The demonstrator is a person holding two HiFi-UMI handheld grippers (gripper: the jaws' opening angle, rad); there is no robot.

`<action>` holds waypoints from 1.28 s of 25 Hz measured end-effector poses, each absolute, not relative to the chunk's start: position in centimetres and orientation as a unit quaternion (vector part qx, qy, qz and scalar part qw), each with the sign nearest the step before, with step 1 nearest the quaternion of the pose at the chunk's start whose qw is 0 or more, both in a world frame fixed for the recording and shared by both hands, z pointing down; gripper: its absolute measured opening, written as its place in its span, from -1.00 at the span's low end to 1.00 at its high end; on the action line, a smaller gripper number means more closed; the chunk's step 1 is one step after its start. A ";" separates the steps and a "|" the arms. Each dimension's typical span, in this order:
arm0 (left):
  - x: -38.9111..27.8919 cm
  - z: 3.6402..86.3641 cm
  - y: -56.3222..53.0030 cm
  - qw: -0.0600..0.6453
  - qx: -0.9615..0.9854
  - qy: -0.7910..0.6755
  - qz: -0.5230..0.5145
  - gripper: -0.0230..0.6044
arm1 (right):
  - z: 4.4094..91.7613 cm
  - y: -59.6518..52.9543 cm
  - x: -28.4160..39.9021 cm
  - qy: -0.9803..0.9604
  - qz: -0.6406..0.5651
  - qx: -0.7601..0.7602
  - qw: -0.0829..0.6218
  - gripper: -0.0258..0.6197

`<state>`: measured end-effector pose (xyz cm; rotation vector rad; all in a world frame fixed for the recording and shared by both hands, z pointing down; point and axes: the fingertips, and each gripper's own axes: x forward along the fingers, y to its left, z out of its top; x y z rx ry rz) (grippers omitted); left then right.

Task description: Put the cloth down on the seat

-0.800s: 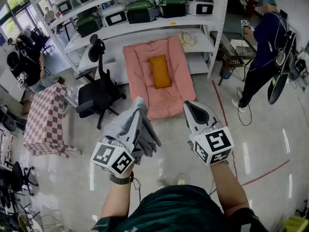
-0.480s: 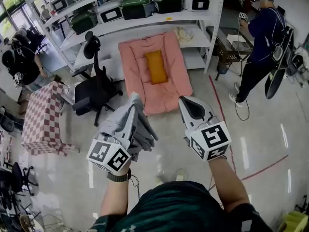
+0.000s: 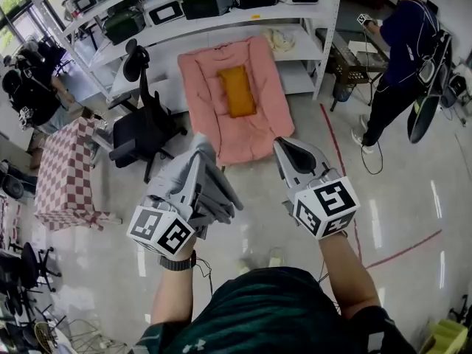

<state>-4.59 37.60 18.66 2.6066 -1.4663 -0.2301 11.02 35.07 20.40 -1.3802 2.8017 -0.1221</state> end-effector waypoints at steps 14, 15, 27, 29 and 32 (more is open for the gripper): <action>0.0 20.2 33.3 0.072 0.855 -0.508 -0.070 -0.90 | 21.8 31.4 16.4 0.904 -0.044 -0.424 0.027 -0.91; 0.4 20.4 32.9 0.073 0.856 -0.507 -0.068 -0.90 | 21.9 31.1 16.8 0.903 -0.046 -0.426 0.029 -0.91; 0.5 22.8 26.3 0.084 0.866 -0.489 -0.061 -0.90 | 24.1 25.2 15.9 0.897 -0.054 -0.437 0.017 -0.91; -0.3 23.1 24.2 0.085 0.866 -0.488 -0.062 -0.90 | 24.3 23.0 15.2 0.895 -0.051 -0.444 0.016 -0.91; -1.9 23.5 20.7 0.085 0.867 -0.487 -0.062 -0.90 | 24.2 19.2 14.0 0.890 -0.045 -0.453 0.018 -0.91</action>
